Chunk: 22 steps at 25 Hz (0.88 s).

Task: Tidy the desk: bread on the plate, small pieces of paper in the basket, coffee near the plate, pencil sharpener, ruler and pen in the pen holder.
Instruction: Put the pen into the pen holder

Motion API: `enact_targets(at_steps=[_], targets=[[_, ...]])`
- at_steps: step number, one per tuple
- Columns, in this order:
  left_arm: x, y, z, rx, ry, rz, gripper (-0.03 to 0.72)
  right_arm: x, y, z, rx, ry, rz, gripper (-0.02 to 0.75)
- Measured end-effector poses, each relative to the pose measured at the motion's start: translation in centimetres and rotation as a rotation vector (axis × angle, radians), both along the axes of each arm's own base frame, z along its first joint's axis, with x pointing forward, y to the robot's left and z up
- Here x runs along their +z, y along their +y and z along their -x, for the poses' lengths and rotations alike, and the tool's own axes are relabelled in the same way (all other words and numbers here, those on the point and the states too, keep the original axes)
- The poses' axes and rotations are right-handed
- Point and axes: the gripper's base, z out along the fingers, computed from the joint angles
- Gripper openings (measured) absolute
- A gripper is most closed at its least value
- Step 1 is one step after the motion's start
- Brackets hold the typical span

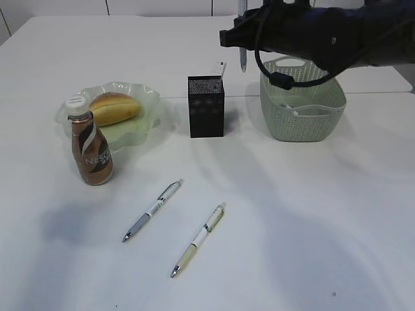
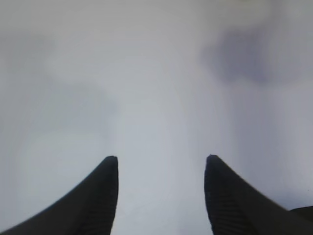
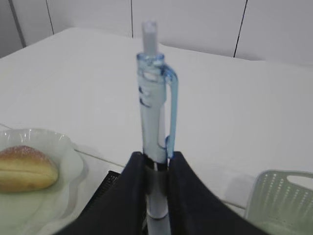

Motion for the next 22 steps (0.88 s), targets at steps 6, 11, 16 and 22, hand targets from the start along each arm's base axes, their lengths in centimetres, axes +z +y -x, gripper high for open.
enact_targets(at_steps=[6,11,16,22], targets=[[0.0,0.0,0.0,0.0,0.0,0.0,0.394,-0.9,0.7,-2.1,-0.014,-0.03,-0.052,0.113],[0.0,0.0,-0.1,-0.001,-0.008,0.0,0.394,-1.1,2.2,-3.5,0.014,-0.068,-0.051,0.113],[0.0,0.0,-0.1,-0.001,-0.01,0.001,0.394,-2.4,3.7,-4.6,0.039,-0.068,-0.047,0.113],[0.0,0.0,-0.1,0.005,-0.01,0.004,0.394,-3.6,4.0,-5.3,0.038,-0.062,-0.051,0.113]])
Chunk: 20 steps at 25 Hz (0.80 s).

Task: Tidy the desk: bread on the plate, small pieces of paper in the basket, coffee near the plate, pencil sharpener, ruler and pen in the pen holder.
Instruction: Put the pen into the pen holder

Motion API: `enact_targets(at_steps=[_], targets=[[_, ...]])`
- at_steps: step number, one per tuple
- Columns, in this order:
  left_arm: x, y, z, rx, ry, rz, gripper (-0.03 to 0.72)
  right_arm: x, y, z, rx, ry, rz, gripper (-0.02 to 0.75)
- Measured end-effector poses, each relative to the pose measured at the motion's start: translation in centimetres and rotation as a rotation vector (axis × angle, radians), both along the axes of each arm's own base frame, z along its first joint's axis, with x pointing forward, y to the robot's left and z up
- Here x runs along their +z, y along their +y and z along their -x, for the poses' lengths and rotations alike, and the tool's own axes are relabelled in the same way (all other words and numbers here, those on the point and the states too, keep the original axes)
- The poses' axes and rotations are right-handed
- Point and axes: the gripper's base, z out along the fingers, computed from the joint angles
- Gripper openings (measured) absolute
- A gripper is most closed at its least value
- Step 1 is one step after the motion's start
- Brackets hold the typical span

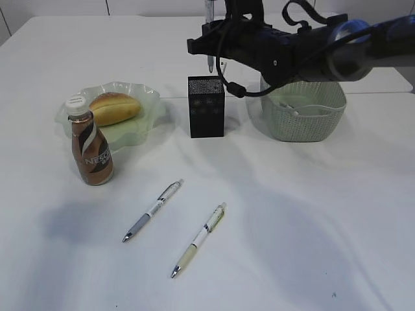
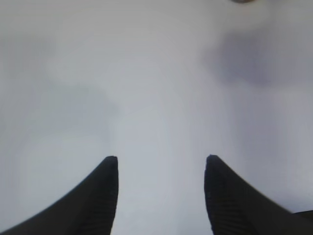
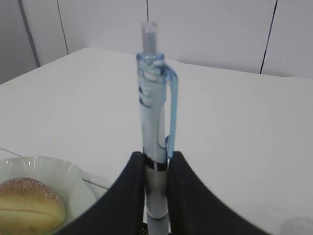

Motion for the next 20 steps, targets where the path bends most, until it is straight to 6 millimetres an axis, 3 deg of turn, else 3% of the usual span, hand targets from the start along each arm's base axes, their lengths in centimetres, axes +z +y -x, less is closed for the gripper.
enact_targets(at_steps=[3,14,20], targets=[[0.0,0.0,0.0,0.0,0.0,0.0,0.394,-1.7,0.2,-0.3,0.002,0.028,0.011,0.113],[0.0,0.0,0.0,0.0,0.0,0.0,0.394,-4.3,0.4,-0.9,0.0,0.031,0.016,0.113],[0.0,0.0,0.0,0.0,-0.001,0.0,0.394,-4.6,0.5,-1.0,-0.001,0.024,0.013,0.113]])
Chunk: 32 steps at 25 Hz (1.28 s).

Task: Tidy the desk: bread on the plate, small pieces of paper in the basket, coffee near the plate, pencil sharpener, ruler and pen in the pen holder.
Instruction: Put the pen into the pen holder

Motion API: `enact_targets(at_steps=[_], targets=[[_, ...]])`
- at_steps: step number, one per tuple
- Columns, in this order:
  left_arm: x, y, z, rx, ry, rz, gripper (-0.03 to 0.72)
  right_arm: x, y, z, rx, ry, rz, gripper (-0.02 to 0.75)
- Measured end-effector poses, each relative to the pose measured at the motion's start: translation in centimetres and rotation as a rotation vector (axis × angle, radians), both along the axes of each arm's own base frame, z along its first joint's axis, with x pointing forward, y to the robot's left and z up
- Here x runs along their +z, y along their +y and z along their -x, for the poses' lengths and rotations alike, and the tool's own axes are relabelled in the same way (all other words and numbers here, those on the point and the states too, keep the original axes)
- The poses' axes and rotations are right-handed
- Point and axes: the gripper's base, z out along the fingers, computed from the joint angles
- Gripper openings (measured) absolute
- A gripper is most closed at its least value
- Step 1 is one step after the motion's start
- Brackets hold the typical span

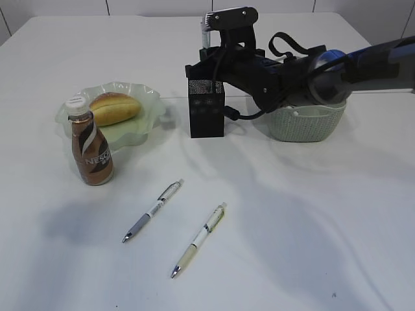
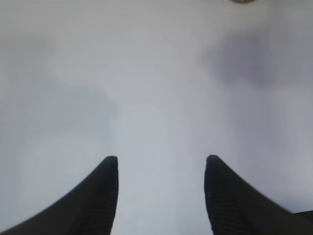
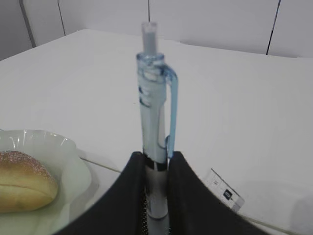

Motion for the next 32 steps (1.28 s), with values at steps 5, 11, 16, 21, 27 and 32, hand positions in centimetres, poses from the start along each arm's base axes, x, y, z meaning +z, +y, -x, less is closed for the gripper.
enact_targets(at_steps=[5,11,16,21,27,32], targets=[[0.0,0.0,0.0,0.0,0.0,0.0,0.394,0.0,0.0,0.0,0.006,-0.004,0.009,0.113],[0.0,0.0,0.0,0.0,-0.001,0.0,0.394,-0.4,0.1,0.1,0.015,0.034,0.037,0.139],[0.0,0.0,0.0,0.0,-0.002,0.0,0.394,0.0,0.1,-0.1,0.015,0.044,0.035,0.195],[0.0,0.0,0.0,0.0,-0.002,0.0,0.394,0.4,0.2,-0.3,0.013,0.1,0.036,0.319],[0.0,0.0,0.0,0.0,-0.002,0.0,0.394,1.4,0.4,-0.6,0.004,0.177,0.025,0.378],[0.0,0.0,0.0,0.0,-0.002,0.0,0.394,3.4,0.5,-0.6,0.009,0.276,0.048,0.382]])
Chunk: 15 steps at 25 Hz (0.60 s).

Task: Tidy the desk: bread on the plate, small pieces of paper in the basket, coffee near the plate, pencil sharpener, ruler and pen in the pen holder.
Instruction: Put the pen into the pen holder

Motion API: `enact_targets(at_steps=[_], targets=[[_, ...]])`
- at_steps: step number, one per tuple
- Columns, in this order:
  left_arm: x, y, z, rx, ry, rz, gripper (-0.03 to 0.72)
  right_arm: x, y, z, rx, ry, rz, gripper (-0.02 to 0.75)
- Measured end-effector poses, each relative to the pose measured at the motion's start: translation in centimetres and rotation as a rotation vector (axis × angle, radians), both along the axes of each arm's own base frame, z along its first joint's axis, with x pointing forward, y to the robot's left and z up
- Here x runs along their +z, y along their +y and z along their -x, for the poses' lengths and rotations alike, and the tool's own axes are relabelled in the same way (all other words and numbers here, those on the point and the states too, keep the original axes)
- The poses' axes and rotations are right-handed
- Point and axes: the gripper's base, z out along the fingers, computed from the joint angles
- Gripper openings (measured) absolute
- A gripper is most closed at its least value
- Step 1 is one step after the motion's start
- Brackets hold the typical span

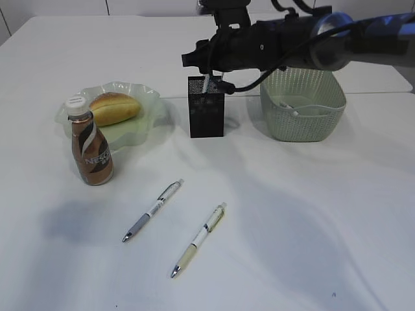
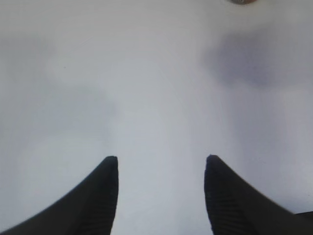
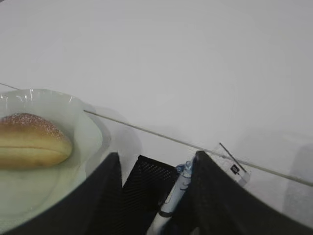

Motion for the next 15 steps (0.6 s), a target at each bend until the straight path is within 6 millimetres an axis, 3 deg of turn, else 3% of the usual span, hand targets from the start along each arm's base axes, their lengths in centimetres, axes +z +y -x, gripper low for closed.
enact_targets(at_steps=[6,10,15], targets=[[0.0,0.0,0.0,0.0,0.0,0.0,0.394,4.0,-0.3,1.1,0.013,0.094,0.032,0.384],[0.0,0.0,0.0,0.0,0.0,0.0,0.394,7.2,-0.9,2.8,0.023,0.173,0.062,0.384],[0.0,0.0,0.1,0.001,0.011,0.003,0.394,8.6,-1.7,5.0,0.037,0.332,0.125,0.384]])
